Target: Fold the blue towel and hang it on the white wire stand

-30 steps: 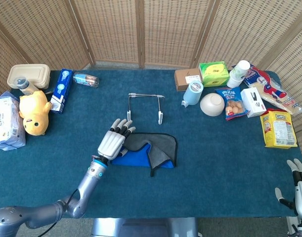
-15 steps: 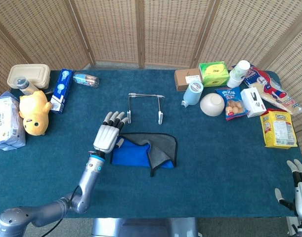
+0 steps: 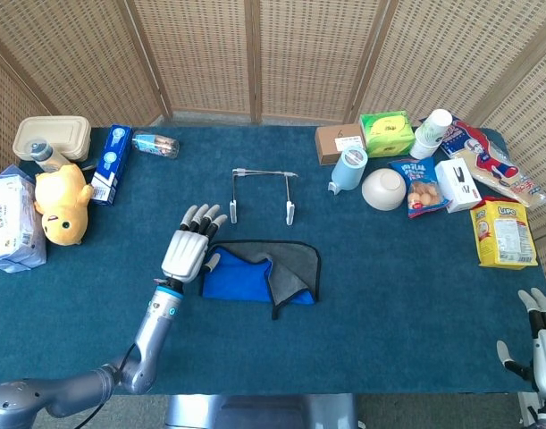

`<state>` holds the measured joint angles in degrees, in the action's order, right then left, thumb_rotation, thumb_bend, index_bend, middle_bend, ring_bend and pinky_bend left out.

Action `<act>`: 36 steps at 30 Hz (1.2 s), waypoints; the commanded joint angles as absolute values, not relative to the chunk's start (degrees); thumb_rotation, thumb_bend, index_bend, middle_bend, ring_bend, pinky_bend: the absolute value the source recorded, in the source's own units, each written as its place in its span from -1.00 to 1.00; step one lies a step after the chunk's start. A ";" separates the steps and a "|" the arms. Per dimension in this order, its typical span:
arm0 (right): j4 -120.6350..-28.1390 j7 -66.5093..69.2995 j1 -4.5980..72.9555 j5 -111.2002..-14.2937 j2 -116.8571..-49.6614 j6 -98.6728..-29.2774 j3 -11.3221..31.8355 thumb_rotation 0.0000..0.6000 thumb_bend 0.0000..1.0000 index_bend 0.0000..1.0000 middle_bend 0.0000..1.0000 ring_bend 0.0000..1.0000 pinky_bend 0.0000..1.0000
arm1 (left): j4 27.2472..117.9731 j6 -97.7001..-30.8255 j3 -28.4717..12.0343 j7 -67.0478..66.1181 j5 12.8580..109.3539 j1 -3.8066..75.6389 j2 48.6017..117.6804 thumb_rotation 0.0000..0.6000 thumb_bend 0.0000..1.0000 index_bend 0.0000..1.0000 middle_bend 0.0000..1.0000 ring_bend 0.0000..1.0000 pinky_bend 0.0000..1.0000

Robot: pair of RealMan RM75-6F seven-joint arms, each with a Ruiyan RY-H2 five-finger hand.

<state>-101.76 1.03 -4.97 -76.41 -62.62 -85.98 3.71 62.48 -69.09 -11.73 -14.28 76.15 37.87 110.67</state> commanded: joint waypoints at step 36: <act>-102.77 0.58 -5.88 -76.16 -61.88 -87.06 3.68 1.00 -0.35 -0.89 -0.92 -1.00 -1.00 | 52.91 -62.41 -14.39 -15.70 72.93 42.71 115.59 1.00 -0.18 -0.72 -0.84 -1.00 -1.00</act>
